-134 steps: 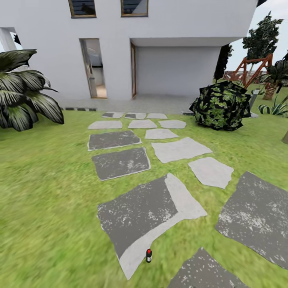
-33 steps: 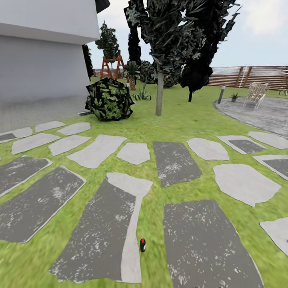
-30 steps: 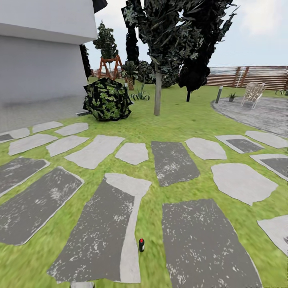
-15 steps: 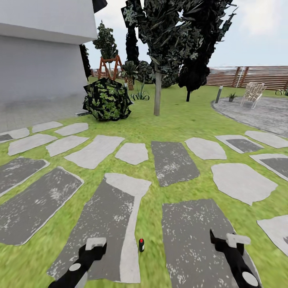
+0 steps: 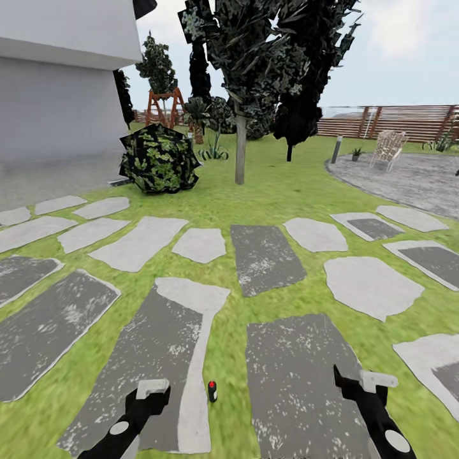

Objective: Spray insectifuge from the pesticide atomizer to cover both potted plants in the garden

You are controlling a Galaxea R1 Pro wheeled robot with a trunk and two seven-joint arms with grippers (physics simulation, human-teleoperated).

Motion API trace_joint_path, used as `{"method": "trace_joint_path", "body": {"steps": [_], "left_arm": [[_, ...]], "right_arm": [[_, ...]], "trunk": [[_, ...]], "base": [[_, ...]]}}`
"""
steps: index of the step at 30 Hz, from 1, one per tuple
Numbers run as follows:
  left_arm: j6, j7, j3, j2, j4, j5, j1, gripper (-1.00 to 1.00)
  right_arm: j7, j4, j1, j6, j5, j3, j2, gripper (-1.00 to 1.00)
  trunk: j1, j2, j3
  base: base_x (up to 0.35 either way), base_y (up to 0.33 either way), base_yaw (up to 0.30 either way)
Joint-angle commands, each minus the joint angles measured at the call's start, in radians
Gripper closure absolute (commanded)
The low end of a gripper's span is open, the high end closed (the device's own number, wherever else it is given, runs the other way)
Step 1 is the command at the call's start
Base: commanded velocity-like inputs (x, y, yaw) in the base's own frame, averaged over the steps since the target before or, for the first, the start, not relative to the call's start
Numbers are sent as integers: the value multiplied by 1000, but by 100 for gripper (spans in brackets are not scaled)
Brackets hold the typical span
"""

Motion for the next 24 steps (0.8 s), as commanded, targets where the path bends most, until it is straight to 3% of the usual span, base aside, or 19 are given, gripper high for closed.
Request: {"method": "trace_joint_path", "body": {"steps": [1, 12, 15, 24], "left_arm": [[-3, -2, 3, 0, 1, -1, 0, -100], [-3, -10, -26, 8, 1, 1, -1, -100], [-3, -10, -26, 10, 1, 0, -2, -100], [-3, -10, -26, 8, 2, 0, -2, -100]], "right_arm": [[1, 1, -1, -4, 2, -1, 0, -100], [2, 4, -2, -3, 2, -3, -2, -100], [2, 5, -2, -4, 3, -3, -2, -100], [-1, -30, -2, 5, -3, -5, -3, -100]], "trunk": [[0, 0, -1], [0, 0, -1], [11, -21, -10], [46, -84, -45]], "base": [[0, -14, -291], [0, -2, -299], [0, 0, -268], [0, 0, -33]]}}
